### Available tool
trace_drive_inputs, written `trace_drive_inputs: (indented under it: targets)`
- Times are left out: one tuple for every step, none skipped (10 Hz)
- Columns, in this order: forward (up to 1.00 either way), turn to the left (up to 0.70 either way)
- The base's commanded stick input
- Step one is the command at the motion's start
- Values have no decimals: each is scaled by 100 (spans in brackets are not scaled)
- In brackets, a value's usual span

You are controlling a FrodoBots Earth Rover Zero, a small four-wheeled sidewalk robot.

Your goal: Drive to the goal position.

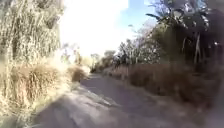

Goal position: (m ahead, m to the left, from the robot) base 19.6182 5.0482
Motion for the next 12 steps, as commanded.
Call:
trace_drive_inputs:
  targets:
    - [70, 0]
    - [70, 0]
    - [70, 0]
    - [70, 0]
    - [70, 0]
    - [70, 0]
    - [70, 0]
    - [70, 0]
    - [70, 0]
    - [70, 0]
    - [70, 0]
    - [70, 0]
